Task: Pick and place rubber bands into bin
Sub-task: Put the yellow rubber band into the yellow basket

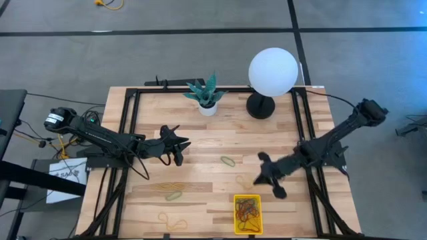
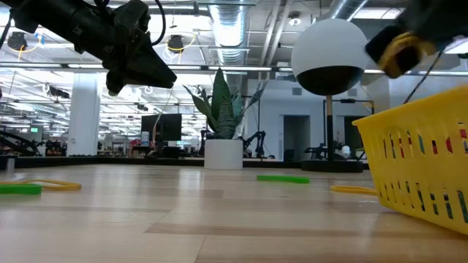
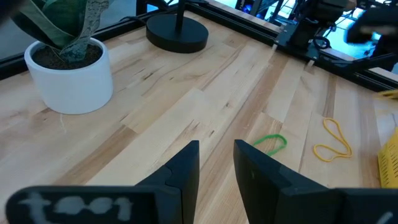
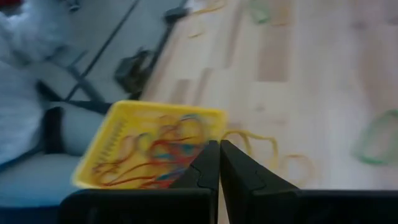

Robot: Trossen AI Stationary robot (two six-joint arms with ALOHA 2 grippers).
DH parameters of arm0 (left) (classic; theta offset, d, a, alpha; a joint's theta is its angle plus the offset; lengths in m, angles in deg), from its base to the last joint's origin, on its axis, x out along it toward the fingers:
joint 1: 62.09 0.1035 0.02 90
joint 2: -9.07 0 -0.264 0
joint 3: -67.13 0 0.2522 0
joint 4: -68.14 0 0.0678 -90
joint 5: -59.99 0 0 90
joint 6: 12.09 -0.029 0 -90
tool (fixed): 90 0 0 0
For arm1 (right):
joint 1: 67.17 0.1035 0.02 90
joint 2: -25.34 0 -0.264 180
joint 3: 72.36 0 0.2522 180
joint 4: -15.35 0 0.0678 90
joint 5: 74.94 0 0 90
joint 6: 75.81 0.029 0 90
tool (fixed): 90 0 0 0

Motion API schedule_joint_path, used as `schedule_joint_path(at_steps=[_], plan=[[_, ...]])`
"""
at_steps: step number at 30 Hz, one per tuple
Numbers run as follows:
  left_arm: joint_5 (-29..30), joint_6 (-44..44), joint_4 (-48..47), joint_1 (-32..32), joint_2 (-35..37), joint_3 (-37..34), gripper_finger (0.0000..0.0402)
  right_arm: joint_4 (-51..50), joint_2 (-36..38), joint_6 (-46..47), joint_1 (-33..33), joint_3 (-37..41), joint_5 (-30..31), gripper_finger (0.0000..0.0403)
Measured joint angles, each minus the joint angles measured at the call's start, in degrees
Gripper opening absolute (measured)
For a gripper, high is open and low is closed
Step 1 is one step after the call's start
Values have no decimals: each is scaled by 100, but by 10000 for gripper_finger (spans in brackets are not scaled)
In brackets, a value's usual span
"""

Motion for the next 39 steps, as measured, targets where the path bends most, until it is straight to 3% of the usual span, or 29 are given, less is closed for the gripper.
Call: schedule_joint_path(at_steps=[5, 18, 28, 39], plan=[[1, 0, 6, 0, 0, 0, 88, 907, -698, 362, 545, 0, 148, 1], [9, 0, 7, 0, 0, 0, 88, 2202, -2019, 1158, 923, -35, 142, 1], [4, 0, 4, 0, 0, 0, 88, 2211, -2587, 1488, 1108, -506, 134, 11], [-86, 4, -5, 1, 1, 0, 88, 1844, -2920, 2007, 946, -538, 30, 73]])
